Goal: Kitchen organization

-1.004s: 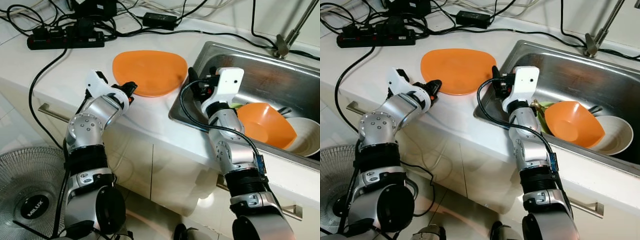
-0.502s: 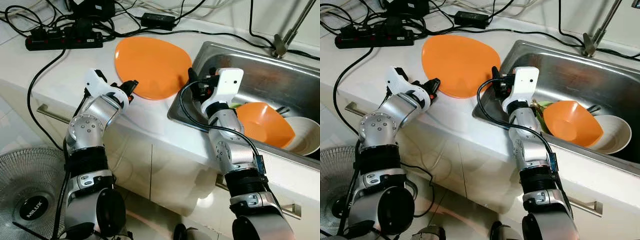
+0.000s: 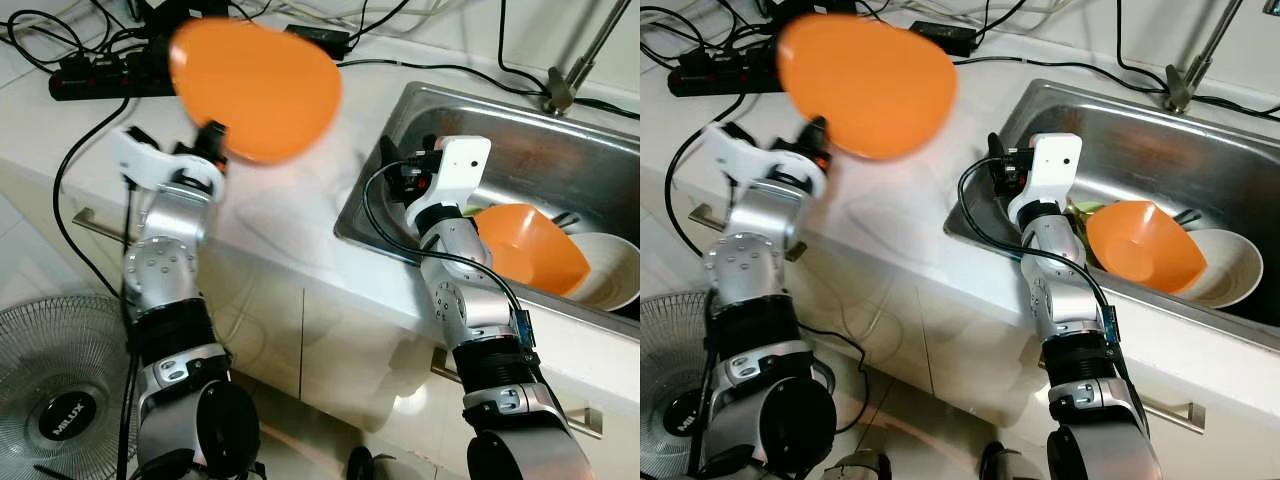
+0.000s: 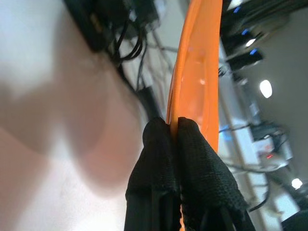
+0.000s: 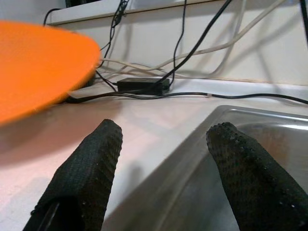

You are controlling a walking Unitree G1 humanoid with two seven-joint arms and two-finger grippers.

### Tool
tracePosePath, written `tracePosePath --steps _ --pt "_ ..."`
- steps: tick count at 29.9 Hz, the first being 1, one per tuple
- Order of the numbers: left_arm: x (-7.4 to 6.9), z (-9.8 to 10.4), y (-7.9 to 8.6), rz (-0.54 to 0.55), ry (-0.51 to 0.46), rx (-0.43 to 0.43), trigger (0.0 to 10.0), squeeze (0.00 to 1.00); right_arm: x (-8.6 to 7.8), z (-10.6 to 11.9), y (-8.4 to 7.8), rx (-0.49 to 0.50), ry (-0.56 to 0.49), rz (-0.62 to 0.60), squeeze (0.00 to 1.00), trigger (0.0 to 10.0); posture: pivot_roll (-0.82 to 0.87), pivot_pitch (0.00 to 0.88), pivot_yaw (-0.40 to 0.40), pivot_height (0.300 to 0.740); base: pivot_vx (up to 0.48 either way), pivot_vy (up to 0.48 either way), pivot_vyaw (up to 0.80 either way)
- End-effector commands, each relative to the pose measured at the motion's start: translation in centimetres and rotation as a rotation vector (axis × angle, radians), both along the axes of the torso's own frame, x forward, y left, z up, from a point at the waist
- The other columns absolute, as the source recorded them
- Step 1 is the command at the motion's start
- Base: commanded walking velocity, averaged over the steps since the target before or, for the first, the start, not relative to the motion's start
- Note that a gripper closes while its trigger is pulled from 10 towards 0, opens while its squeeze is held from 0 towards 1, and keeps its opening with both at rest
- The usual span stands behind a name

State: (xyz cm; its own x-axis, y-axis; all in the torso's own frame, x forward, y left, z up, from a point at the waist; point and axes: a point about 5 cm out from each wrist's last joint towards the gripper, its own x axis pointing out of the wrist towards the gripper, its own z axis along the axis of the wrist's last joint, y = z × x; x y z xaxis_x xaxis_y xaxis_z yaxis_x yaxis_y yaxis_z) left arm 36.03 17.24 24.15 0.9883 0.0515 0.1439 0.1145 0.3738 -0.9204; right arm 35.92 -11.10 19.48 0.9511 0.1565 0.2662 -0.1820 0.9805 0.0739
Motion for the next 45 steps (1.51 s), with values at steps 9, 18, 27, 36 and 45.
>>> tracePosePath --steps 9,18,27,36,45 --pt "-0.1 -0.1 -1.3 -0.067 -0.082 -0.010 10.0 0.00 0.3 0.1 -0.7 -0.019 -0.010 -0.039 0.00 10.0 0.09 0.083 -0.008 0.740 0.000 0.000 0.00" --pt "0.1 -0.3 -2.0 -0.126 -0.106 0.080 10.0 0.00 0.8 0.8 -1.3 0.158 0.039 -0.024 0.00 10.0 0.09 0.077 0.004 0.740 0.000 0.000 0.00" --pt "-0.1 0.2 -3.6 -0.205 -0.172 0.139 10.0 0.00 0.5 0.9 0.6 0.442 0.174 0.232 0.00 10.0 0.09 0.079 0.008 0.740 0.000 0.000 0.00" --pt "-0.2 -0.2 -5.3 -0.264 -0.167 0.131 10.0 0.00 0.0 1.4 1.7 0.659 0.212 0.364 0.00 10.0 0.09 0.084 0.009 0.740 0.000 0.000 0.00" --pt "-0.4 -0.4 -6.0 -0.301 -0.159 0.152 10.0 0.00 -0.1 1.2 1.5 0.698 0.229 0.358 0.00 10.0 0.10 0.090 0.007 0.740 0.000 0.000 0.00"
